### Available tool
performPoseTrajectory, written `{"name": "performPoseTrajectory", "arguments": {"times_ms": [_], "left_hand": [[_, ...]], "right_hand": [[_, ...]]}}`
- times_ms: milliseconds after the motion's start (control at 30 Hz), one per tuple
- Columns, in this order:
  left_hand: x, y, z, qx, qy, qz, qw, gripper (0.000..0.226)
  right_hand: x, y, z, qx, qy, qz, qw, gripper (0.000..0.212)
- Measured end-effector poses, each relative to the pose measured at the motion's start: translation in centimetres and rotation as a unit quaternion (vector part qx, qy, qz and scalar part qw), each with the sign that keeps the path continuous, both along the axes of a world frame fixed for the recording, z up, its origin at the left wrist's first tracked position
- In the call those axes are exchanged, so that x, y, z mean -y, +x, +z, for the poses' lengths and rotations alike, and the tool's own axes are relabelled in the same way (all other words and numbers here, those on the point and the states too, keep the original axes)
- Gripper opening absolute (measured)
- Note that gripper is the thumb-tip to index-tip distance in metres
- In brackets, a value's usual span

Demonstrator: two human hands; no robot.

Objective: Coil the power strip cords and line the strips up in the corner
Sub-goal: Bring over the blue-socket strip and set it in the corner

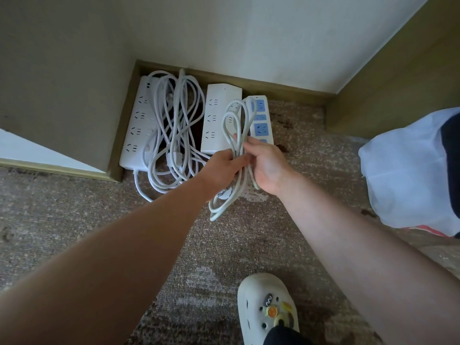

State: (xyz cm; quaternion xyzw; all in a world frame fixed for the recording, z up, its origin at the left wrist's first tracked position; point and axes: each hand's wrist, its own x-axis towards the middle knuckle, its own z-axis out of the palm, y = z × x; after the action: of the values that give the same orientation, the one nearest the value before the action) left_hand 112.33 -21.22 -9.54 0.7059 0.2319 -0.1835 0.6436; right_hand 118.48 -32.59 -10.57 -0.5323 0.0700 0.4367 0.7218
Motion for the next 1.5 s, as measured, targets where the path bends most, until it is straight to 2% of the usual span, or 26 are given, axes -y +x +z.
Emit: {"name": "performPoseTrajectory", "arguments": {"times_ms": [67,100,133,200,233,267,367,433,567,633,733,833,933,1100,1200,1267,1400,1433,1500], "left_hand": [[0.2,0.2,-0.3,-0.013,0.028,0.013,0.999,0.029],[0.2,0.4,-0.4,-0.024,0.039,0.02,0.999,0.029],[0.1,0.5,-0.5,-0.038,0.054,0.023,0.998,0.03],[-0.1,0.8,-0.7,-0.057,0.08,0.014,0.995,0.037],[0.0,0.9,-0.7,-0.058,0.08,0.005,0.995,0.038],[0.1,1.0,-0.8,-0.057,0.073,0.0,0.996,0.038],[0.9,1.4,-1.0,-0.052,0.059,0.004,0.997,0.035],[1.3,1.9,-1.1,-0.05,0.089,-0.001,0.995,0.031],[1.8,4.0,-0.9,-0.044,0.179,-0.016,0.983,0.016],[2.5,5.9,-0.7,-0.035,0.204,-0.029,0.978,0.015],[3.5,8.3,-1.4,-0.036,0.231,-0.052,0.971,0.033],[4.0,8.4,-2.7,-0.069,0.332,-0.089,0.936,0.056],[4.3,6.8,-3.7,-0.032,0.372,-0.072,0.925,0.08],[3.8,3.7,-4.3,0.094,0.396,-0.027,0.913,0.089],[3.7,2.9,-4.3,0.15,0.434,-0.049,0.887,0.072],[4.1,3.7,-4.1,0.134,0.455,-0.055,0.879,0.059],[4.4,7.4,-3.5,0.022,0.453,-0.065,0.889,0.05],[4.3,8.1,-3.5,0.003,0.448,-0.089,0.89,0.051],[4.4,8.3,-3.4,-0.026,0.419,-0.15,0.895,0.067]], "right_hand": [[0.4,-0.2,-0.4,0.076,-0.055,0.01,0.996,0.033],[0.7,-0.1,-0.7,0.151,-0.137,0.003,0.979,0.033],[1.1,0.3,-1.1,0.235,-0.247,-0.012,0.94,0.032],[2.0,1.4,-1.9,0.364,-0.427,-0.004,0.828,0.039],[2.3,2.1,-2.2,0.391,-0.473,0.039,0.789,0.048],[2.4,2.7,-2.5,0.395,-0.496,0.094,0.768,0.058],[1.9,3.9,-3.6,0.389,-0.517,0.198,0.736,0.073],[1.9,4.0,-4.0,0.401,-0.519,0.188,0.731,0.074],[4.3,3.1,-4.3,0.371,-0.51,0.038,0.775,0.071],[5.8,2.6,-4.7,0.365,-0.505,0.003,0.782,0.069],[7.0,2.3,-5.3,0.391,-0.508,0.051,0.766,0.067],[7.2,2.2,-5.6,0.401,-0.497,0.086,0.765,0.063],[7.6,0.9,-5.6,0.419,-0.492,0.107,0.756,0.063],[7.7,-0.1,-5.9,0.425,-0.501,0.118,0.745,0.063],[7.5,-0.3,-5.7,0.422,-0.514,0.103,0.739,0.059],[7.4,-1.0,-5.5,0.446,-0.511,0.075,0.731,0.054],[8.2,-1.6,-5.3,0.526,-0.483,0.071,0.697,0.046],[8.4,-1.3,-5.3,0.542,-0.49,0.097,0.676,0.045],[8.6,-0.4,-5.2,0.554,-0.511,0.16,0.638,0.045]]}}
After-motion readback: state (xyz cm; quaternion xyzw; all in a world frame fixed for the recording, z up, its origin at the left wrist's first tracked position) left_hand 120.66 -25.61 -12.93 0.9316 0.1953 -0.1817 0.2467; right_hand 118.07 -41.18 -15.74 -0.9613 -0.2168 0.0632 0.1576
